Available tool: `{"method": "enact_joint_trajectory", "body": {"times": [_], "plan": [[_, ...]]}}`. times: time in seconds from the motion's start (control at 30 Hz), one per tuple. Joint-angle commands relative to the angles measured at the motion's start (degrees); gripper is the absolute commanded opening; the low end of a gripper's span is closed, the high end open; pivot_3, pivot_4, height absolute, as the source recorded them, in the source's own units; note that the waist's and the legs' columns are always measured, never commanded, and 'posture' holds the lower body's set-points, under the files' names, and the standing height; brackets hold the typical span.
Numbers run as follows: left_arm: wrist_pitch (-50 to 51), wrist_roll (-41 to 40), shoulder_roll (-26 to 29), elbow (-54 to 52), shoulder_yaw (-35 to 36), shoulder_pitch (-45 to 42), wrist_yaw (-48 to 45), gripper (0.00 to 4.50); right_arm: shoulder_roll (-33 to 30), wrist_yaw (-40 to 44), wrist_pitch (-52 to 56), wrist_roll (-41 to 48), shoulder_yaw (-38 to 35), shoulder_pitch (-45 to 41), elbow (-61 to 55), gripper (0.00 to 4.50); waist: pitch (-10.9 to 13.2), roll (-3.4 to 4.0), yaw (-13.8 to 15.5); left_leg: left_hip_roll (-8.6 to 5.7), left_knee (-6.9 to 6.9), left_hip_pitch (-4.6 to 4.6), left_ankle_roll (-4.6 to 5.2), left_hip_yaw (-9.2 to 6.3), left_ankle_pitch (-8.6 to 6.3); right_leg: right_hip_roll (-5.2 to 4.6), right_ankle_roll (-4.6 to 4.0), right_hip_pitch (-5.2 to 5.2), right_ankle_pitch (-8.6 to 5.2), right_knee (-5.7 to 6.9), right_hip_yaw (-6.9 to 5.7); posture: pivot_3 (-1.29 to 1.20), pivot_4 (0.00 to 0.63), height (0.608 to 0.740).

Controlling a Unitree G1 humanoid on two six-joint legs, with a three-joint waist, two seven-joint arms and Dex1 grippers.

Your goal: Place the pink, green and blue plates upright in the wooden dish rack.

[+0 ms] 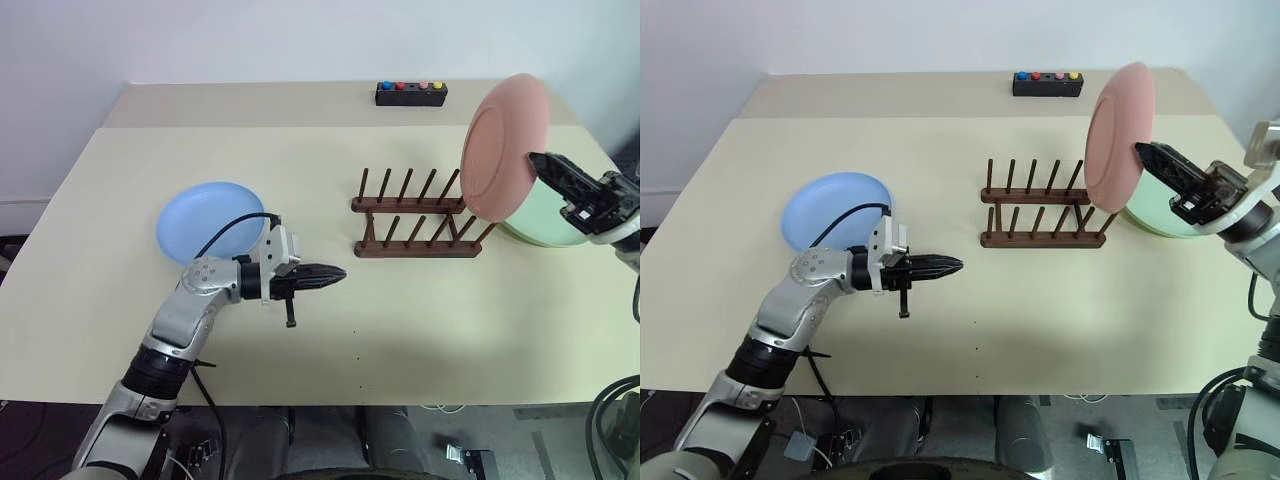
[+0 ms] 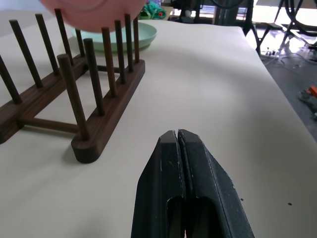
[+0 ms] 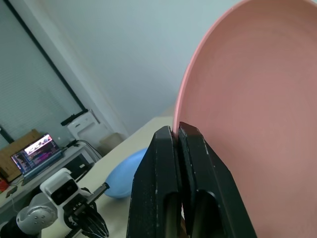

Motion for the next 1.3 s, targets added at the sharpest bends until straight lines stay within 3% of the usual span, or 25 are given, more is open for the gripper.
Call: {"method": "enact_joint_trajectory", "body": {"times": [0.03,0.47,0.57,0.73,1.1,1.3], "plan": [[-0.7,-2.2,-0.3,-2.5,2.3,0.1,0.3,0.00,-1.0,1.0,-0.2,-0.1,-1.0,-1.2,0.3,0.03,0.0,0.00,0.0,0.00,0.00,0.00,0.00,0.00,0.00,0.00,0.00,0.00,0.00,0.00,0.00,0.00,0.150,0.740],[-1.2,-2.5,-1.3,-2.2,3.8,-1.6,2.6,0.00,-0.9,2.1,0.0,-1.3,-1.3,-0.4,2.0,0.03,0.0,0.00,0.0,0.00,0.01,-0.01,0.00,0.00,0.00,0.00,0.00,0.00,0.00,0.00,0.00,0.00,0.150,0.740],[-1.2,-2.4,-1.3,-2.3,3.7,-1.5,2.5,0.00,-0.9,2.1,0.2,-1.4,-1.6,-0.3,2.0,0.83,0.0,0.00,0.0,0.00,0.01,0.00,0.00,0.00,0.00,0.00,0.00,0.00,0.00,0.00,0.00,0.00,0.150,0.740],[-1.0,-2.4,-1.2,-2.2,3.4,-1.4,2.1,0.00,-0.8,1.5,-0.3,-2.1,-2.2,-0.4,2.1,3.14,0.0,0.00,0.0,0.00,0.01,0.00,0.00,0.00,0.00,0.00,0.00,0.00,0.00,0.01,0.00,0.00,0.150,0.740],[-0.6,-2.5,-1.1,-2.7,2.9,-1.1,2.0,0.00,-1.8,0.1,-2.6,-3.8,-4.9,1.5,2.4,3.14,0.0,0.00,0.0,0.00,0.01,0.00,0.00,0.00,0.00,0.00,0.00,0.00,0.00,0.01,0.00,0.00,0.150,0.740],[-0.6,-2.7,-0.8,-2.8,3.1,-0.8,2.1,0.00,-6.2,1.1,-7.8,-8.2,-8.7,5.3,3.3,3.14,0.0,0.01,0.1,-0.01,0.00,0.00,0.00,0.00,0.00,0.00,0.01,0.00,0.00,0.00,0.00,0.00,0.150,0.740]]}}
